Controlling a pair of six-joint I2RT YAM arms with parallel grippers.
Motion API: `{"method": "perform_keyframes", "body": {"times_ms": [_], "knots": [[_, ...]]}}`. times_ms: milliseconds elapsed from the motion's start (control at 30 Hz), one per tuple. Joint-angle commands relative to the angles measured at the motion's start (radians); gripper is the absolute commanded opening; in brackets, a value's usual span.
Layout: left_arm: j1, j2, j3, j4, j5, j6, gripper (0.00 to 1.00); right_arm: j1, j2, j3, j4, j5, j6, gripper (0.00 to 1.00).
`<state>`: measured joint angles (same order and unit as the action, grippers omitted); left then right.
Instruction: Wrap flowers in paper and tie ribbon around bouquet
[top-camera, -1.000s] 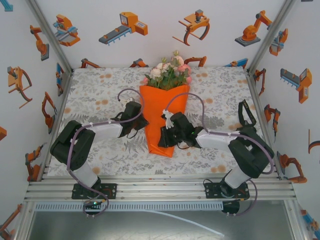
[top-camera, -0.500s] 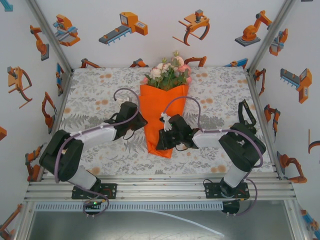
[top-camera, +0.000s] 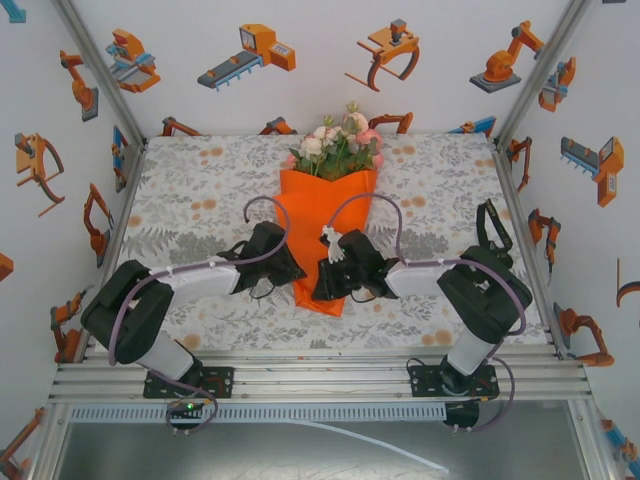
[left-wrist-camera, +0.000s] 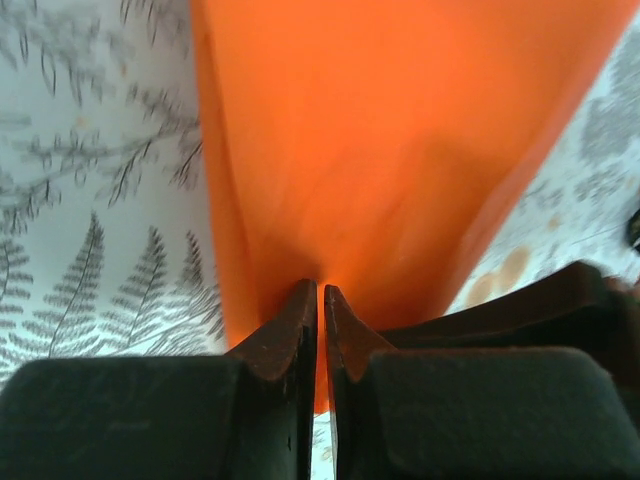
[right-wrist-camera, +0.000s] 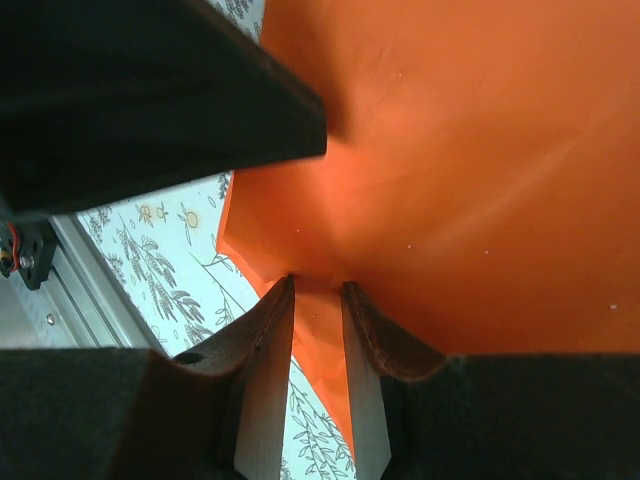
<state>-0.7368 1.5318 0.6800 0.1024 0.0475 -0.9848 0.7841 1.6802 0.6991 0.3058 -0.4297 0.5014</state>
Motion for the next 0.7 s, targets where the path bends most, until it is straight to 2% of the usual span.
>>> {"method": "perform_keyframes", "body": {"times_ms": [0,100,267,400,667], "knots": [[-0.004,0.005,-0.048,0.032,0.043,-0.034,0.13,-0.001,-0.038,-0.034,-0.008,0.039,0.005,0.31],[-0.006,0.008,-0.068,0.034,0.039,-0.017,0.13,-0.02,-0.065,-0.05,0.005,0.064,0.04,0.32],[0.002,0.015,-0.094,0.04,0.027,0.009,0.12,-0.116,-0.089,-0.111,0.134,0.046,0.15,0.33],[0.008,0.013,-0.099,0.051,0.034,0.02,0.11,-0.2,-0.057,-0.14,0.23,0.018,0.207,0.33],[0.014,0.008,-0.102,0.052,0.039,0.038,0.1,-0.359,0.032,-0.095,0.297,-0.022,0.22,0.33]]}}
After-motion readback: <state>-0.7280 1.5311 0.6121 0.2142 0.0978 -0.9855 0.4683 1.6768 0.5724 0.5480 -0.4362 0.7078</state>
